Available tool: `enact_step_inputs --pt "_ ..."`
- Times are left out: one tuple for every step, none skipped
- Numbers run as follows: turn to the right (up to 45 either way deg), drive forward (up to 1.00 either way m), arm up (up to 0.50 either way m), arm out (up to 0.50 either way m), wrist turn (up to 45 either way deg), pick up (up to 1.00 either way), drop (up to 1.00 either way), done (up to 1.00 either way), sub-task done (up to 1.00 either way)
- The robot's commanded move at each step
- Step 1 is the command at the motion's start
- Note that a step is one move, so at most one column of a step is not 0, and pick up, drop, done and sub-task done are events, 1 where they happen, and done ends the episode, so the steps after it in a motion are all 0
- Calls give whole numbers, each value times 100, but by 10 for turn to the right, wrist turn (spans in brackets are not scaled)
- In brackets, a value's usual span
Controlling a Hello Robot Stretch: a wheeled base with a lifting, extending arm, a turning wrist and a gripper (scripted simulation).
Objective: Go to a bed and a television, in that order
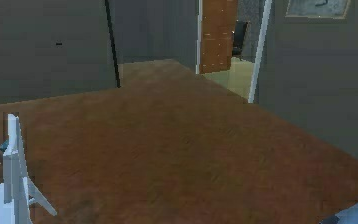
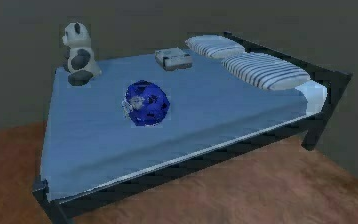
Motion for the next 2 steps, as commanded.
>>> enact_step_inputs --pt "0 5 0 0 0 0 0 0 0" --pt "450 0 0 0 0 0 0 0 0"
